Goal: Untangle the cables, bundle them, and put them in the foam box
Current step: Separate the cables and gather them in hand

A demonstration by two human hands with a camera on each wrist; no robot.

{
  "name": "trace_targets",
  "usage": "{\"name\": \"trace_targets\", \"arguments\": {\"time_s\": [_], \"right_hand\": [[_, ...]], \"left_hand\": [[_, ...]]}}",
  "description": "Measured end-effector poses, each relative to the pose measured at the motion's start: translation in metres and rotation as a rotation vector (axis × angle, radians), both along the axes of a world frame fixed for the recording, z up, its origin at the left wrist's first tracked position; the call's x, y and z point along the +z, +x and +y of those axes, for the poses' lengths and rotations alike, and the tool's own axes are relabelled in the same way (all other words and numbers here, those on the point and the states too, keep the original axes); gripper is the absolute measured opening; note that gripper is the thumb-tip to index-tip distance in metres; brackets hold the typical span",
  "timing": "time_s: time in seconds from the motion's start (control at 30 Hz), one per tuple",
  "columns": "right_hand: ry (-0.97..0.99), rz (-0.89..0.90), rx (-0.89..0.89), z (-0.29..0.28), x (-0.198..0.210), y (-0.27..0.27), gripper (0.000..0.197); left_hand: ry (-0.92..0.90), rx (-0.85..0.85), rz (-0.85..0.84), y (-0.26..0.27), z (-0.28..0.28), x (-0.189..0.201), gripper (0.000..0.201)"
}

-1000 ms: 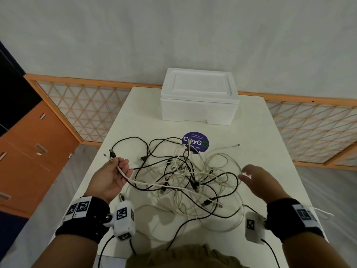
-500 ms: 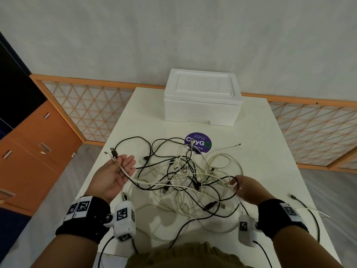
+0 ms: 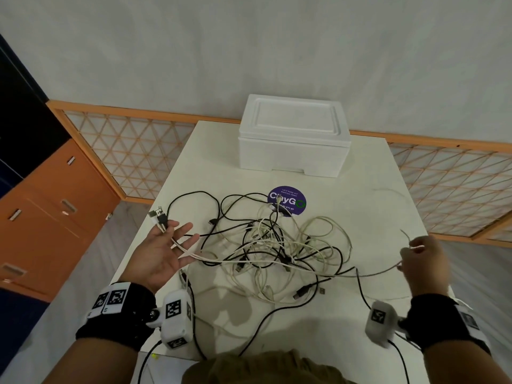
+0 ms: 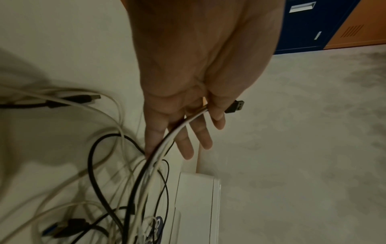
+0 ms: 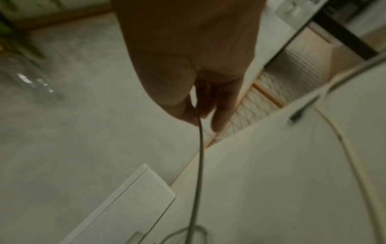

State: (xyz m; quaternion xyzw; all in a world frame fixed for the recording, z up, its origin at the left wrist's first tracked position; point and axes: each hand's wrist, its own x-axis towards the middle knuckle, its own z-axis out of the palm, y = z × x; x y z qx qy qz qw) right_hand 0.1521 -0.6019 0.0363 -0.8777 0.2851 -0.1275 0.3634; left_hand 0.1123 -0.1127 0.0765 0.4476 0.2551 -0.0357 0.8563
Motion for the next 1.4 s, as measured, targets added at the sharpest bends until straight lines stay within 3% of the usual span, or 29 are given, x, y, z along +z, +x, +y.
{"name": "trace_targets", "arguments": {"time_s": [0.1,0.17,0.27,0.4,0.5,0.63,0.73,0.83,1.07,1.13,1.27,1.4], "right_hand": [[-0.356,0.126,0.111,0.01,0.006,-0.006,0.021],[-0.521,0.05,0.291,0.039,0.011,-0.007,0.025],[-0.489,-0.086,0.73,0.109,0.021,-0.005,0.014],[-0.444,0.193,1.275,0.211,0.03,-0.015,0.016],[-0.564,0.413,1.639,0.261,0.013,-0.041,0.018],[-0.676,0.433,1.997,0.282,-0.02,-0.073,0.024],[-0.673,0.408,1.948,0.283,-0.033,-0.069,0.024],[-0.597,0.48,1.721,0.27,-0.034,-0.043,0.019],[-0.597,0.469,1.314,0.218,-0.026,0.024,0.014],[-0.546,0.434,1.272,0.215,-0.016,0.028,0.013],[-0.27,0.193,1.217,0.218,0.025,0.017,0.008],[-0.239,0.153,1.421,0.217,0.059,0.001,0.01]], "left_hand": [[-0.038,0.008,0.038,-0.01,-0.002,-0.004,0.024],[-0.015,-0.023,0.077,-0.018,-0.006,-0.007,0.023],[-0.017,-0.095,0.111,-0.031,-0.01,-0.013,0.021],[-0.021,-0.167,0.161,-0.048,-0.011,-0.023,0.018],[-0.01,-0.178,0.198,-0.062,-0.009,-0.03,0.019],[0.033,-0.094,0.266,-0.077,0.0,-0.042,0.02],[-0.001,0.023,0.313,-0.084,0.008,-0.053,0.019],[0.004,0.093,0.344,-0.083,0.008,-0.058,0.018],[-0.011,0.023,0.318,-0.053,-0.018,-0.056,0.019],[-0.028,0.003,0.294,-0.042,-0.027,-0.052,0.018],[-0.06,-0.131,0.293,-0.018,-0.054,-0.037,0.026],[-0.139,-0.213,0.258,0.004,-0.076,-0.022,0.025]]}}
